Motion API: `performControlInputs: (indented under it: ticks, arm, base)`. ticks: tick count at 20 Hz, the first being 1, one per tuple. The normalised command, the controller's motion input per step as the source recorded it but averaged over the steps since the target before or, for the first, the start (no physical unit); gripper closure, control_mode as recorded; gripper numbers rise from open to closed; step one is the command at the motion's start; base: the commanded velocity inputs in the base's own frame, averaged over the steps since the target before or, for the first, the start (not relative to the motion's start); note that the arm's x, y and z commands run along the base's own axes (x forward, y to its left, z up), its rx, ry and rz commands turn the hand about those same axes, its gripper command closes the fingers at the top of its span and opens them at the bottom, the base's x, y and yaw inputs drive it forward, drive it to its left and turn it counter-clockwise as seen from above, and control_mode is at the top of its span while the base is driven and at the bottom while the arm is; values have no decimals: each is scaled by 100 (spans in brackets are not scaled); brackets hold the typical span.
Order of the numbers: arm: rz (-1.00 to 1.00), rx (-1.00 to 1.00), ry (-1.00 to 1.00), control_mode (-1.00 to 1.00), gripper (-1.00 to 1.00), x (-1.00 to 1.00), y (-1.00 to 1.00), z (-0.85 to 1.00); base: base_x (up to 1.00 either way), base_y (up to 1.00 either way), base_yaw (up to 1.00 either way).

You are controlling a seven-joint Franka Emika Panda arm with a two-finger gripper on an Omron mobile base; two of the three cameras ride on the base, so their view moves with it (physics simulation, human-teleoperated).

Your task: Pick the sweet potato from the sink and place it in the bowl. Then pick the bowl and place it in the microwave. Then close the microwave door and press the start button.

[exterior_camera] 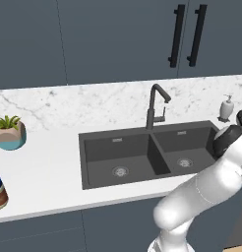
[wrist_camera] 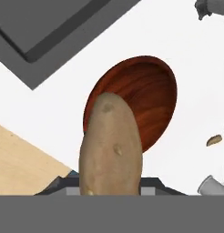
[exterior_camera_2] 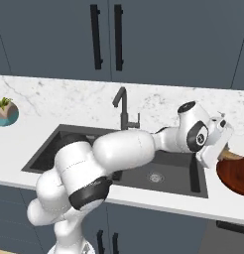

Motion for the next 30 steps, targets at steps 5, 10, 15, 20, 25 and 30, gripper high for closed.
performControlInputs:
  ticks: [5, 10, 15, 20, 25, 30]
  arm:
    - [19, 13, 11, -100, 100, 29, -94, -73]
    - [11, 10, 0, -100, -100, 19, -39, -23]
    - [3, 4, 0, -100, -100, 9, -2, -5]
    - [7, 4, 0, -100, -100, 0, -9, -37]
    - [14, 0, -4, -100, -100, -25, 12, -14]
    - [11, -4, -2, -100, -100, -58, 88, -17]
  base:
    - [0, 0, 0]
    - [0, 0, 0]
    - [0, 0, 0]
    - [0, 0, 0]
    - [0, 0, 0]
    - [0, 0, 0]
